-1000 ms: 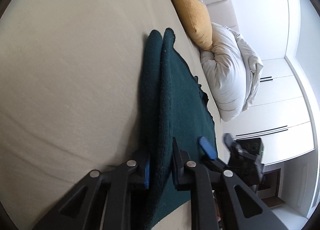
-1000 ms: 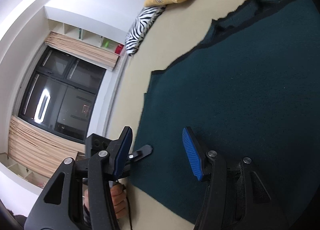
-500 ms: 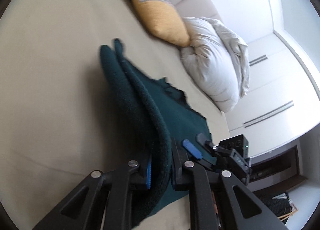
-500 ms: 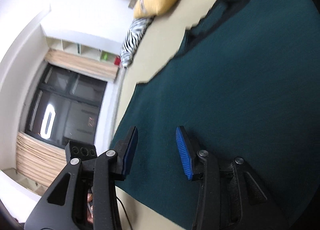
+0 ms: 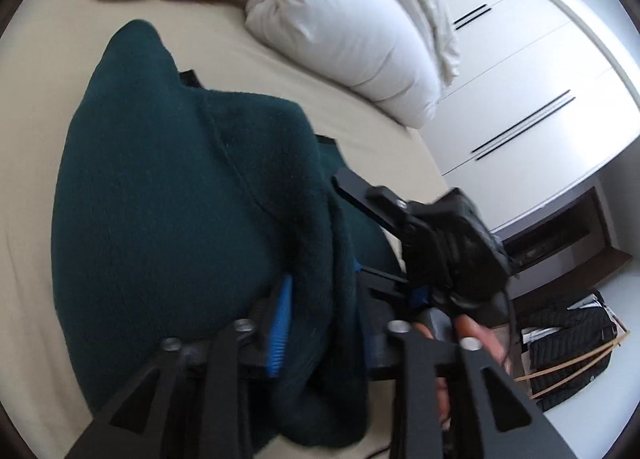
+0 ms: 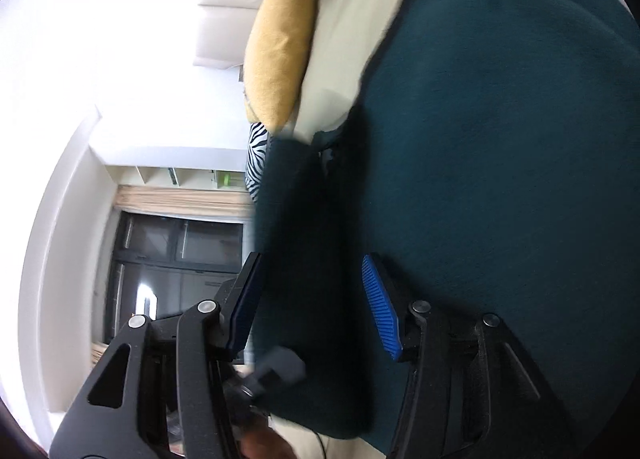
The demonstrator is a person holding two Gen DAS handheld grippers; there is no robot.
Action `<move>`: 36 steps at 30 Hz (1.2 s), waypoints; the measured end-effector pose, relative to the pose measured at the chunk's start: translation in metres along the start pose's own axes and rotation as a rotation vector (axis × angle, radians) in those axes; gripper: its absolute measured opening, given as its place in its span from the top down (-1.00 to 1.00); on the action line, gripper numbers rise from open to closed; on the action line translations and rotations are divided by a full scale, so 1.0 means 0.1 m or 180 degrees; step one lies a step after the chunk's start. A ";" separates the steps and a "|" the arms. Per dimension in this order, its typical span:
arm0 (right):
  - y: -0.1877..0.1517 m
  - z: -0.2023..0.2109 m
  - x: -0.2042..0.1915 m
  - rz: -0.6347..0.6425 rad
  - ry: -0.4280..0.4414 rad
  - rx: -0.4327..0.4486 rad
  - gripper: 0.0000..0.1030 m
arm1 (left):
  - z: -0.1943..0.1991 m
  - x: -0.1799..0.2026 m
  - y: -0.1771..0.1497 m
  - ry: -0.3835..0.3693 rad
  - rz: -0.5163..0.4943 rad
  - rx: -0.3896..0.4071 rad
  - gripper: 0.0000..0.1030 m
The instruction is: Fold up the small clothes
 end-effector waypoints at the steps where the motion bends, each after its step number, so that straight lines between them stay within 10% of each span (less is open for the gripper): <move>1: 0.01 0.01 -0.01 -0.0019 0.0074 -0.0013 0.05 | 0.12 0.01 -0.01 -0.0015 -0.0024 0.0079 -0.18; 6: 0.03 0.02 -0.03 -0.0004 0.0050 -0.0028 -0.03 | 0.64 0.11 -0.03 -0.0357 -0.0085 0.0307 -0.41; 14: -0.08 -0.08 -0.05 0.0248 -0.0739 -0.0428 -0.06 | 0.67 -0.38 -0.17 0.0115 0.0059 0.0249 -0.33; 17: -0.10 -0.15 -0.05 0.0571 -0.1187 -0.0557 0.69 | 0.65 -0.45 -0.17 0.0203 0.0059 0.0227 -0.33; 20: -0.07 -0.10 -0.06 0.0787 -0.1447 -0.0555 0.75 | 0.70 -0.49 -0.19 0.0228 0.0034 0.0231 -0.33; 36: 0.28 1.25 -0.33 0.1151 -0.1553 0.0029 0.77 | 0.41 0.15 0.00 0.0462 -0.0603 0.0346 -0.33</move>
Point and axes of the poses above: each gripper's, at about its wrist camera, not at the fingertips, and z roughly against the way its jaws point, x to its right, y to its top, the point moved 10 cm from there along -z, roughly the way its jaws point, and after that the axes turned 15 degrees about y, right-handed, at the moved point
